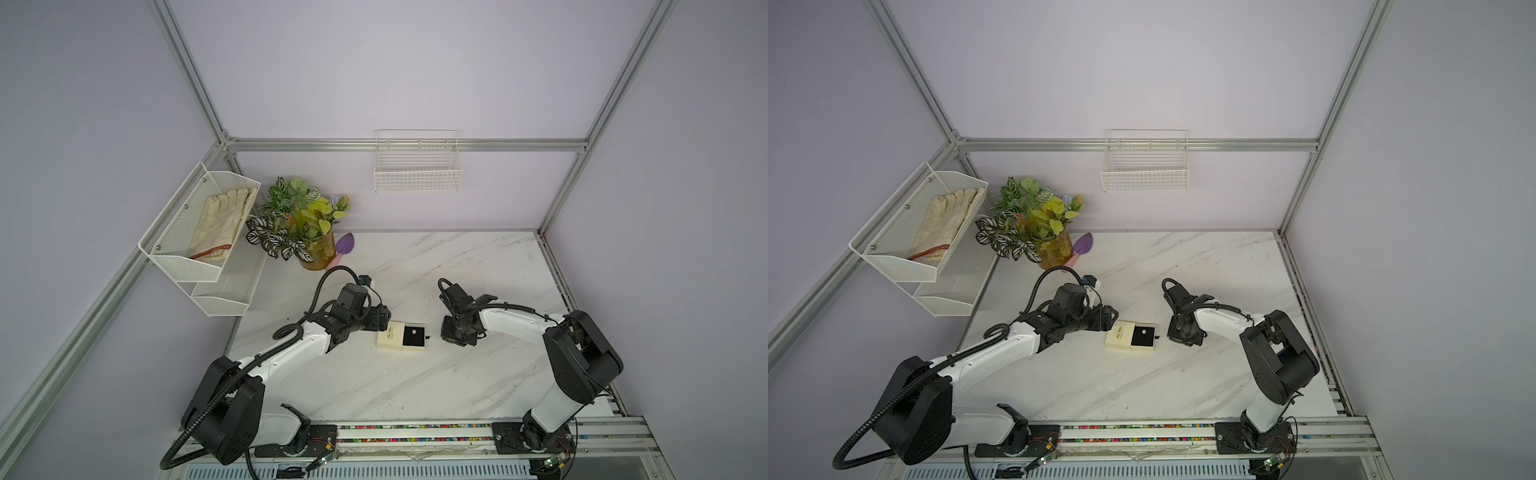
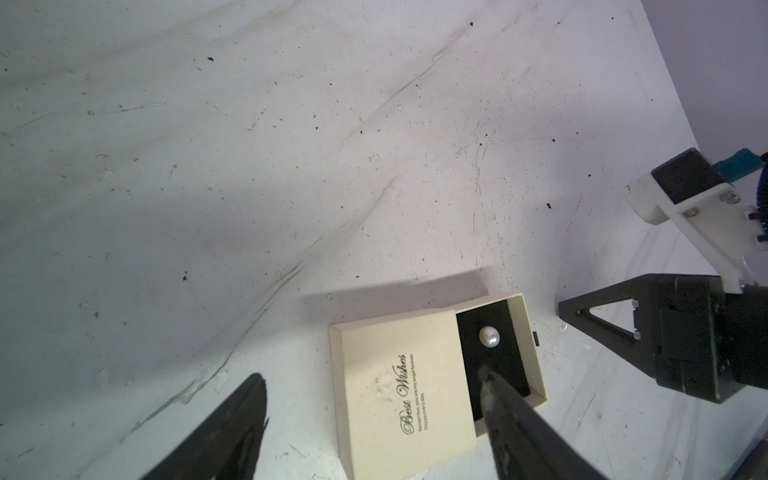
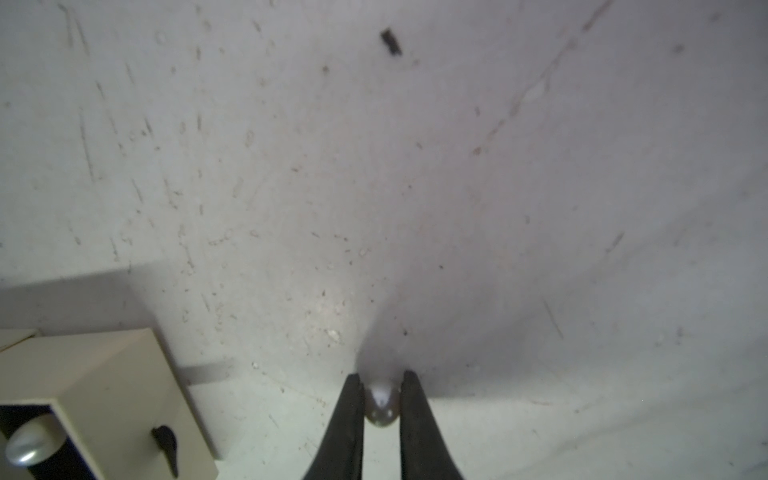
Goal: Place the earrings into the drawer-style jewelry box
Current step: Pick up the earring from the center of the board, then insert the earring into the inner lining.
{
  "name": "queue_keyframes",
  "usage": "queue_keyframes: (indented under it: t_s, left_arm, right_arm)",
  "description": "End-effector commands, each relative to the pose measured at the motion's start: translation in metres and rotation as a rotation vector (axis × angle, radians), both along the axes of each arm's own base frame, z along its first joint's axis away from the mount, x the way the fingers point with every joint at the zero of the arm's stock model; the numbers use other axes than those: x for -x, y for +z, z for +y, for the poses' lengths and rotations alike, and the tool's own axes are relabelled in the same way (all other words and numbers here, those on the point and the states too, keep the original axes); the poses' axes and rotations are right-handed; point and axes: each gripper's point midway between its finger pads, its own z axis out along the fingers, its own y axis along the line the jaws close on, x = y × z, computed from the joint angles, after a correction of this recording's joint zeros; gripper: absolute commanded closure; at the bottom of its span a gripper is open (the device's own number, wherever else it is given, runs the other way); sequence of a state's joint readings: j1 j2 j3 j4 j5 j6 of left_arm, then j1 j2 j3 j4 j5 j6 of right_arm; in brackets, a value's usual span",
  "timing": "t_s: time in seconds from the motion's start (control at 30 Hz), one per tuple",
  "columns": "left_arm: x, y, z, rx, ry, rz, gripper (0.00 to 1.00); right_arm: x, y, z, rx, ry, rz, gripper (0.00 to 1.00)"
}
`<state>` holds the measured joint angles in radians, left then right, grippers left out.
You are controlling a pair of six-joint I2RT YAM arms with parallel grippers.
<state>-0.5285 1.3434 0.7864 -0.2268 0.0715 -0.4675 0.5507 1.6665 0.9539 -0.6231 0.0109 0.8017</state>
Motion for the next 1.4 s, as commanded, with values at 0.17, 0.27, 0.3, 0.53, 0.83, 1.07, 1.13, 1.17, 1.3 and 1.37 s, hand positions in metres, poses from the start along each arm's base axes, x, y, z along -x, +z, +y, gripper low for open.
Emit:
queue_keyframes:
  t_s: [0.17, 0.27, 0.3, 0.53, 0.83, 1.07, 1.13, 1.17, 1.3, 1.37]
  left_arm:
    - [-0.001, 0.003, 0.002, -0.009, -0.001, -0.027, 0.19]
    - [-0.002, 0.003, 0.002, -0.008, 0.000, -0.025, 0.19]
    - [-0.002, 0.003, 0.001, -0.005, 0.000, -0.025, 0.19]
    - [0.000, 0.002, 0.008, 0.016, 0.047, -0.006, 0.20]
    - [0.006, -0.006, 0.018, 0.035, 0.078, 0.024, 0.20]
    - [0.014, -0.019, 0.018, 0.039, 0.061, 0.071, 0.20]
    - [0.017, -0.023, 0.016, 0.042, 0.049, 0.084, 0.20]
    - [0.018, -0.025, 0.016, 0.041, 0.048, 0.091, 0.20]
    - [0.022, -0.035, 0.017, 0.029, 0.042, 0.114, 0.21]
    - [0.023, -0.038, 0.015, 0.031, 0.028, 0.128, 0.22]
  right_arm:
    - [-0.012, 0.037, -0.001, -0.041, 0.077, -0.205, 0.90]
    - [-0.016, 0.049, 0.009, -0.091, 0.150, -0.281, 0.91]
    - [-0.016, 0.052, 0.013, -0.112, 0.174, -0.303, 0.91]
    - [-0.007, 0.084, 0.050, -0.173, 0.385, -0.518, 0.95]
    - [0.011, 0.100, 0.097, -0.098, 0.599, -0.715, 0.95]
    - [0.015, 0.094, 0.114, -0.068, 0.661, -0.773, 0.94]
    - [0.015, 0.084, 0.117, -0.055, 0.679, -0.762, 0.93]
    - [0.015, 0.083, 0.119, -0.054, 0.684, -0.767, 0.93]
    - [0.014, 0.078, 0.122, -0.052, 0.705, -0.782, 0.93]
    - [0.014, 0.075, 0.123, -0.049, 0.713, -0.788, 0.93]
